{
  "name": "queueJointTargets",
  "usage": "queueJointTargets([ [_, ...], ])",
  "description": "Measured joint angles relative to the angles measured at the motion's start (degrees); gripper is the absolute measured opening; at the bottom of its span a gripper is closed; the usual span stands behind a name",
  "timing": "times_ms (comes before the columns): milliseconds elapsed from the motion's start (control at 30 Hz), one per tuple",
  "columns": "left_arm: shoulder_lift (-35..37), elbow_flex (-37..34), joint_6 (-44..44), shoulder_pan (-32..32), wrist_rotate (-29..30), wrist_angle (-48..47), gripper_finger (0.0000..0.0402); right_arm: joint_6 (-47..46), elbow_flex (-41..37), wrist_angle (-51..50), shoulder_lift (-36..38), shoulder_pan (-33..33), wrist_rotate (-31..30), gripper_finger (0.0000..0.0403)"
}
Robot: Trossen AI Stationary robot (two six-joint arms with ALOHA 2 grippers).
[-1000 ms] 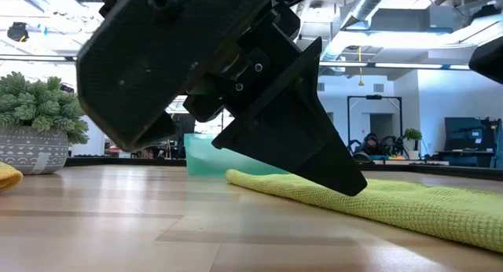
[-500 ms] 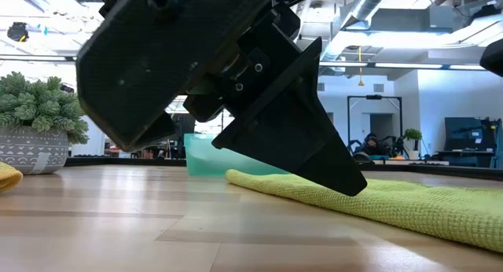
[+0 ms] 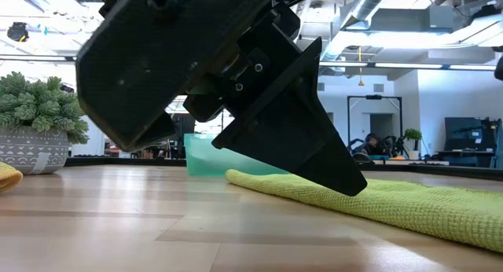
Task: Fold microfiber towels
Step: Fold the light green microfiber cloth
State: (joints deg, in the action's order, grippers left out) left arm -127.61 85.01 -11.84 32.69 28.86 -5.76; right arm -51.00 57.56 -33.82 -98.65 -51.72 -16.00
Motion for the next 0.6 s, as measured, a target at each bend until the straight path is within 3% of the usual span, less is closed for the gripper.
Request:
queueJointTargets([
  [367,0.0,0.0,0.0,0.0,0.0,0.0,0.0022,3.1,0.0,1.5,0.0,0.0,0.6,0.0126],
  [600,0.0,0.0,0.0,0.0,0.0,0.0,0.0022,4.5,0.0,1.0,0.0,-0.8,0.8,0.0135],
])
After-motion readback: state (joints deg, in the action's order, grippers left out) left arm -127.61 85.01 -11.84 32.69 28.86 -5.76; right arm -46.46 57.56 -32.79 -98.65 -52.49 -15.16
